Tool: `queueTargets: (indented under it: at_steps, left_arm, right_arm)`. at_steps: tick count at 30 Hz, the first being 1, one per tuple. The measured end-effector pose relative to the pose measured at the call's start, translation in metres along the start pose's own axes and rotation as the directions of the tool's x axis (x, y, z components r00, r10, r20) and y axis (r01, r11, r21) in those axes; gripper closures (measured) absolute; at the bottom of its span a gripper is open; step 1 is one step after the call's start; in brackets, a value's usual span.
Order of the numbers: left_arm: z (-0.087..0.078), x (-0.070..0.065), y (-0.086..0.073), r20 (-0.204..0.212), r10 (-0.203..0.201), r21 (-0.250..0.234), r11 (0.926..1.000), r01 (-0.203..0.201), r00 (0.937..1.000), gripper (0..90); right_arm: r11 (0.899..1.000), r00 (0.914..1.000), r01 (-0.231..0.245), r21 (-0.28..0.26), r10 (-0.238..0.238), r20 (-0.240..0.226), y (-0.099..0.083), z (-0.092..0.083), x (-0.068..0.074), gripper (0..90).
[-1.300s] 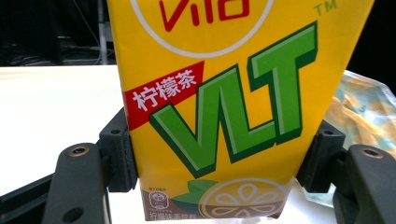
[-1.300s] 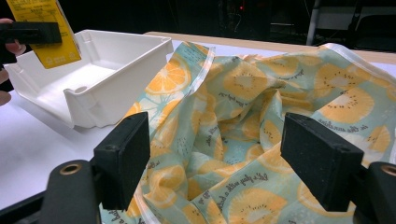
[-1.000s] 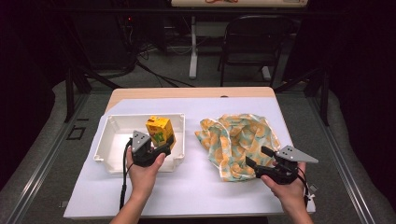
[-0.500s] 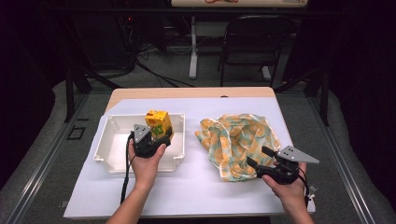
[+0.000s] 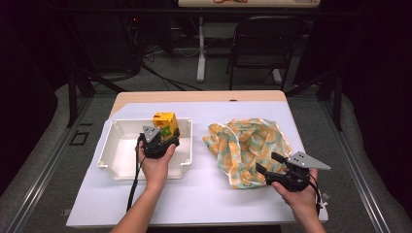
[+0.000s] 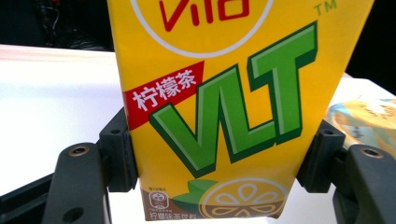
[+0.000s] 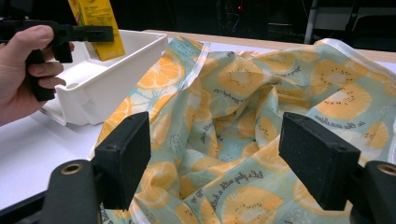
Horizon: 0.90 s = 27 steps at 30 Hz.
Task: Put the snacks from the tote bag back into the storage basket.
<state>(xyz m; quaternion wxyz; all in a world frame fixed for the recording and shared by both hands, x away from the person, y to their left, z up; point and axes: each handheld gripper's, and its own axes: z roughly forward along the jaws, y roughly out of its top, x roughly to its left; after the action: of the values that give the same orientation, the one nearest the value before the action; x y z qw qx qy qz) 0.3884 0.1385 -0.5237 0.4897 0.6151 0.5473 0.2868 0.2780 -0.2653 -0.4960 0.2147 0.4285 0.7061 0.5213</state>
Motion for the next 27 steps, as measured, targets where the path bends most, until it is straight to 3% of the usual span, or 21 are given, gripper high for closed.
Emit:
queueTargets:
  at_steps: [6, 9, 13, 19, 27]
  left_arm:
    - [0.011, 0.001, -0.003, -0.041, 0.004, 0.019, 0.9998, -0.003, 0.9991, 31.0]
    - [0.017, 0.002, -0.002, -0.060, -0.025, 0.025, 0.9993, 0.026, 0.9979, 31.0]
    - [0.024, 0.003, -0.001, -0.092, -0.015, 0.019, 0.9997, 0.017, 0.9957, 31.0]
    - [0.037, 0.011, -0.004, -0.113, -0.027, 0.063, 0.9974, 0.034, 0.9932, 31.0]
    - [0.048, 0.013, -0.010, -0.143, 0.010, 0.078, 0.9970, 0.002, 0.9896, 31.0]
  right_arm:
    - [1.000, 1.0000, -0.001, 0.000, 0.001, 0.002, 0.000, 0.000, -0.001, 24.9]
    - [1.000, 1.0000, 0.000, 0.003, 0.000, 0.002, -0.001, 0.000, -0.001, 25.1]
    - [1.000, 1.0000, -0.001, 0.003, 0.001, -0.003, -0.001, 0.001, -0.001, 25.2]
    - [1.000, 1.0000, -0.005, 0.007, 0.005, 0.002, -0.002, 0.002, -0.002, 25.8]
    - [1.000, 0.9999, -0.011, 0.009, 0.011, 0.004, -0.004, 0.003, -0.005, 26.5]
